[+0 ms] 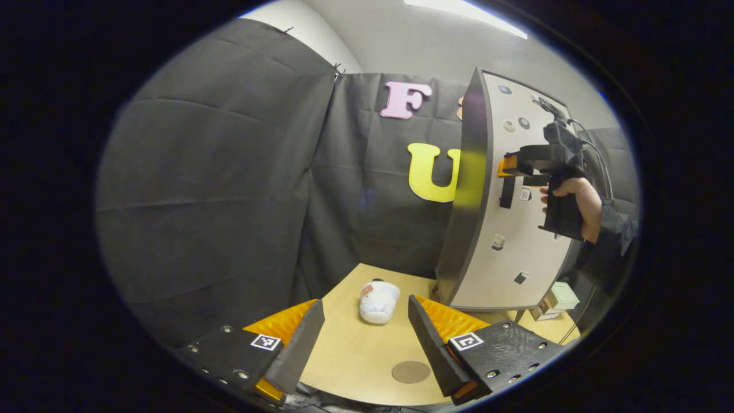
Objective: Open the cabinet door with the right hand, grasp the bottle in the cabinet with the left hand and place it on the coaster, then close the cabinet door with the right hand.
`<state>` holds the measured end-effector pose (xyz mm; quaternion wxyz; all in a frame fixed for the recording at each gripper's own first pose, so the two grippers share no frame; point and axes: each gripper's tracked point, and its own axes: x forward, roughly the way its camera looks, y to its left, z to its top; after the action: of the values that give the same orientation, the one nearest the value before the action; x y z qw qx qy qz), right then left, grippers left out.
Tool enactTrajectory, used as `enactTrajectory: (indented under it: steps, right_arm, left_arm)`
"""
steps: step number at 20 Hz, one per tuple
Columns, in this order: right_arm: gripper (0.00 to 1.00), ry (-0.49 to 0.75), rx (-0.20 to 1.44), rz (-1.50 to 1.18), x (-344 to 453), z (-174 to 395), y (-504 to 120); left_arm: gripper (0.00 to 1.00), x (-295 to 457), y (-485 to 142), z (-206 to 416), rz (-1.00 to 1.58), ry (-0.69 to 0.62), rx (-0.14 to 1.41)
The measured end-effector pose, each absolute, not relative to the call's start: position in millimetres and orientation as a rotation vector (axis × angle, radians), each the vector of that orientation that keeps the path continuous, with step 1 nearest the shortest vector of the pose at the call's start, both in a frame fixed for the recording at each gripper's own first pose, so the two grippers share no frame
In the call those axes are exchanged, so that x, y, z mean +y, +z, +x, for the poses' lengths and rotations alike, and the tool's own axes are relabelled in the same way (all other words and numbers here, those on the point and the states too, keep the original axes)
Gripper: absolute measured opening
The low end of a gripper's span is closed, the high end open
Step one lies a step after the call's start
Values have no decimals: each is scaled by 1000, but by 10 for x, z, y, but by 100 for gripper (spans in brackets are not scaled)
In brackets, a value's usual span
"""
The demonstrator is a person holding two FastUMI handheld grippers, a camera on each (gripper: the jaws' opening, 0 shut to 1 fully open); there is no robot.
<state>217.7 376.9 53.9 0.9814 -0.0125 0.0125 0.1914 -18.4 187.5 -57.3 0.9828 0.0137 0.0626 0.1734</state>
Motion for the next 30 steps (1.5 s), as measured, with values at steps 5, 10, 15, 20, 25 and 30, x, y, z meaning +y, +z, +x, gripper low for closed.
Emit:
enactTrajectory:
  steps: [5,10,15,20,25,30]
  right_arm:
    - [65,368,51,-28,3871,2247,456]
    - [47,366,91,-44,3930,2244,376]
    - [35,339,106,-30,3857,2253,366]
    - [21,359,109,-35,3858,2236,367]
    - [18,406,98,-53,3824,2171,351]
    - [16,474,83,-72,3701,1866,385]
  left_arm:
    - [89,1956,-575,-206,36,352,122]
    - [89,1946,-600,-278,55,355,124]
    - [89,1899,-593,-328,62,342,121]
    - [89,1785,-587,-410,77,326,118]
    - [91,1716,-661,-423,55,322,129]
    - [89,1601,-678,-461,58,298,135]
